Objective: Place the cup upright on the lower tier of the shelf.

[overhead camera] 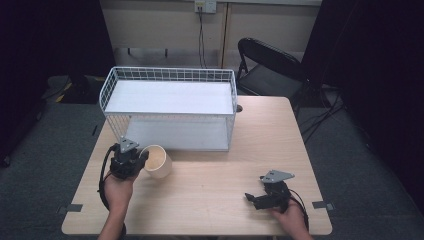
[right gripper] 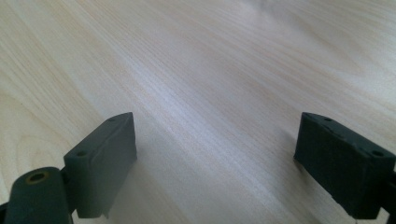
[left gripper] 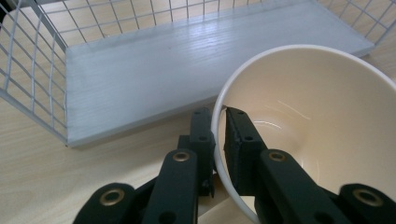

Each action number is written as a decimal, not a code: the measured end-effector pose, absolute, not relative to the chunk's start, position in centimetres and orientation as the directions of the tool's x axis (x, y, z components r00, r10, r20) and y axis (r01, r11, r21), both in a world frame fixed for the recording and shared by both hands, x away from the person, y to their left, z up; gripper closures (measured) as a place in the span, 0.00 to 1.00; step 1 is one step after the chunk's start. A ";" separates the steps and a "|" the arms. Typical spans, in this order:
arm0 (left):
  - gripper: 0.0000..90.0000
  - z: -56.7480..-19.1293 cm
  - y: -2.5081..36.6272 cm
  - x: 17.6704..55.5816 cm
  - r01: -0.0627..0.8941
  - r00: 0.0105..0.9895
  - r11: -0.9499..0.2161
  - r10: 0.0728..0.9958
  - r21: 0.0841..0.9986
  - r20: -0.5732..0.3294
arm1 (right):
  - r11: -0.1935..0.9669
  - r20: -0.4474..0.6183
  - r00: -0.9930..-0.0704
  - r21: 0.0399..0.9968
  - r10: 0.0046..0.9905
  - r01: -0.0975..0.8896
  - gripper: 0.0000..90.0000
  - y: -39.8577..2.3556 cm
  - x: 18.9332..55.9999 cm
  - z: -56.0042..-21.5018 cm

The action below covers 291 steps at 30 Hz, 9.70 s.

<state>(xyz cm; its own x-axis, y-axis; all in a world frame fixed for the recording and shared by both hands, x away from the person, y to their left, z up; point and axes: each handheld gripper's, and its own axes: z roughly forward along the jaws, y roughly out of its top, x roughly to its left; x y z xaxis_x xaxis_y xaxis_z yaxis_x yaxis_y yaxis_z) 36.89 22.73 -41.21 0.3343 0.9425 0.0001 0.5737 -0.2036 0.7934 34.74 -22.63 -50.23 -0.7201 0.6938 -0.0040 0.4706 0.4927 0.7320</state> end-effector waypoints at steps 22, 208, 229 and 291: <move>0.91 -41.2 22.8 38.8 0.543 0.258 -0.144 0.966 0.827 -0.001 | 0.492 -0.004 -0.720 0.732 0.694 0.471 0.13 -22.6 34.7 -50.2; 0.33 -42.6 18.5 44.8 0.479 0.125 -0.029 0.991 0.877 -0.036 | 0.494 -0.004 -0.721 0.731 0.693 0.470 0.13 -22.8 34.6 -50.2; 0.26 -42.8 18.5 42.8 0.466 0.211 -0.090 0.977 0.880 -0.012 | 0.493 -0.004 -0.721 0.732 0.693 0.470 0.13 -22.8 34.6 -50.2; 0.20 -41.8 17.0 43.8 0.484 0.248 -0.142 0.969 0.863 0.020 | 0.494 -0.004 -0.721 0.731 0.693 0.471 0.13 -22.8 34.6 -50.2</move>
<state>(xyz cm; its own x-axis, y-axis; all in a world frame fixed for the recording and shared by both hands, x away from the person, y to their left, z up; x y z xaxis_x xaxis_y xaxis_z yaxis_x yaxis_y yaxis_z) 43.79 16.99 -41.79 0.2478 0.9686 0.0201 0.4843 -0.1418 0.8633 34.56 -22.79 -50.22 -0.7206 0.6933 -0.0045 0.4706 0.4939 0.7311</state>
